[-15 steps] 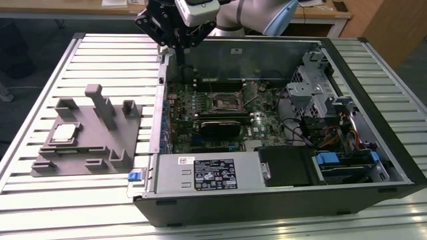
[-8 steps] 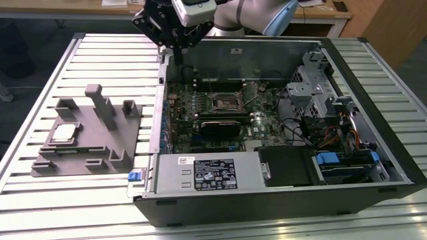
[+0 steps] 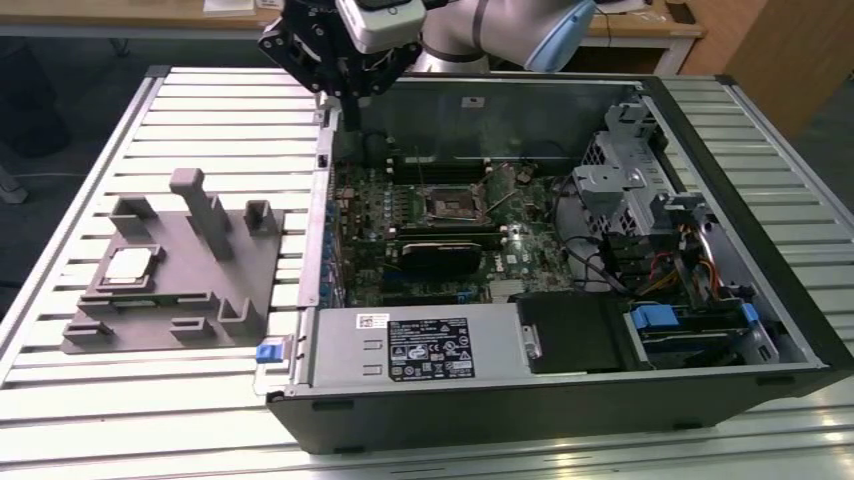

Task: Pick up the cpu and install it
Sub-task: 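Reach for the cpu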

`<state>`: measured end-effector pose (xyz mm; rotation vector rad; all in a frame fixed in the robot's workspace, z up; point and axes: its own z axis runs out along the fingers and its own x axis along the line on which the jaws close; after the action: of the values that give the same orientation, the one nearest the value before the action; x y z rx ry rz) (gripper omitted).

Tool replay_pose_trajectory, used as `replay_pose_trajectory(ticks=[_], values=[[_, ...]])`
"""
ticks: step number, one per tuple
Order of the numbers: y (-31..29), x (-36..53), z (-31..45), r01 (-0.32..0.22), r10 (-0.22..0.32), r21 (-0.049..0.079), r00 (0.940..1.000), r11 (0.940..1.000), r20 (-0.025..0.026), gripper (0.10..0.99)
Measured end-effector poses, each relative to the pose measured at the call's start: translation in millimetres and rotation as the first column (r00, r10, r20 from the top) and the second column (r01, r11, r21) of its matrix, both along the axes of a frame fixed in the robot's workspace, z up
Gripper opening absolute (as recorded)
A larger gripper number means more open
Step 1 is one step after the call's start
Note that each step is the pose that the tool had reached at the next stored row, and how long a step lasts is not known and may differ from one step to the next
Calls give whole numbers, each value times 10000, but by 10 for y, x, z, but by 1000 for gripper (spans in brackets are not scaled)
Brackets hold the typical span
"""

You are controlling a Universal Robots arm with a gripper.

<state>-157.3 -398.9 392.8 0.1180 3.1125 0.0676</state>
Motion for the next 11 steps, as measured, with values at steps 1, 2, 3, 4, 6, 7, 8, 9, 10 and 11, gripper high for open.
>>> replay_pose_trajectory(ticks=[1, 2, 3, 4, 6, 7, 8, 9, 10, 11], values=[[0, -5, 0, 0, 0, 0, 10000, 10000, 0, 106], [0, -11, -1, 0, 0, 1, 10000, 10000, 1, 106], [0, -16, -1, 1, -1, 0, 10000, 10000, 0, 106], [0, -21, -1, 0, 0, 0, 10000, 10000, 0, 106], [0, -31, -1, 0, 0, 0, 10000, 10000, 1, 106], [0, -36, -1, 0, 0, 0, 10000, 10000, 0, 106], [0, -42, -1, 1, -1, 0, 10000, 10000, 1, 106], [0, -47, -1, 0, 0, 0, 10000, 10000, 0, 106], [0, -52, -1, 0, 0, 0, 10000, 10000, 0, 106], [0, -57, -1, 0, 0, 0, 10000, 10000, 1, 106]])
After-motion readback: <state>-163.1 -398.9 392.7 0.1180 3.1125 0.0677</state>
